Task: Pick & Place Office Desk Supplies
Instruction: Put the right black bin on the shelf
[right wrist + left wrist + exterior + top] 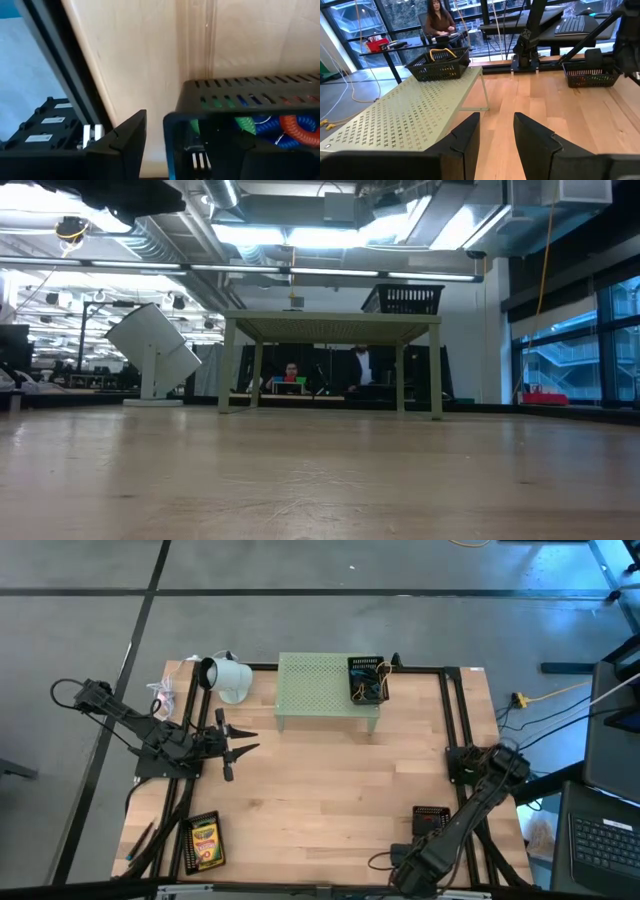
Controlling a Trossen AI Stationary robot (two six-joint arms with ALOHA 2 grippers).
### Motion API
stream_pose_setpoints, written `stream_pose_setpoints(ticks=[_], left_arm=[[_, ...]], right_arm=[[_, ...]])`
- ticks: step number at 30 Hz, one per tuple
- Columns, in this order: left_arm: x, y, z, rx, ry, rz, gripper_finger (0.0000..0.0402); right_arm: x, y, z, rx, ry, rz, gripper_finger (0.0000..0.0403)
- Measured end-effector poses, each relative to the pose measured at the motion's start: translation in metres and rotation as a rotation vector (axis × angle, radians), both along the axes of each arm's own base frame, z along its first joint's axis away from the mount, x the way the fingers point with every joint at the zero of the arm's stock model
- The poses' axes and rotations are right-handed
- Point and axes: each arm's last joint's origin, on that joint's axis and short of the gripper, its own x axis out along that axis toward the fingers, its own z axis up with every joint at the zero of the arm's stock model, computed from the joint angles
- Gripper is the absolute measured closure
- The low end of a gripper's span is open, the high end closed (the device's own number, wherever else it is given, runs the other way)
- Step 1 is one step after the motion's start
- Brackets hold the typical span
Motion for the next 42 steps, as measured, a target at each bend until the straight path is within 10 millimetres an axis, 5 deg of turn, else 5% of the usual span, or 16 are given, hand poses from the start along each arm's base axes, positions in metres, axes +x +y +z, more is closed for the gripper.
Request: stream_pose_setpoints(ticks=[5, 14, 20, 32, 42], left_arm=[[0.000, 0.000, 0.000, 0.000, 0.000, 0.000, 0.0288], [0.000, 0.000, 0.000, 0.000, 0.000, 0.000, 0.0288], [0.000, 0.000, 0.000, 0.000, 0.000, 0.000, 0.0288], [0.000, 0.000, 0.000, 0.000, 0.000, 0.000, 0.0288], [0.000, 0.000, 0.000, 0.000, 0.000, 0.000, 0.0288]], right_arm=[[0.001, 0.001, -0.006, -0.019, 0.007, -0.003, 0.0255], [0.001, 0.000, -0.006, -0.048, 0.013, -0.058, 0.0391], [0.001, -0.004, -0.004, -0.066, 0.062, -0.164, 0.0392], [0.019, -0.037, 0.033, -0.058, 0.045, -0.295, 0.0398], [0.052, -0.067, 0.101, -0.158, -0.148, -0.295, 0.0398]])
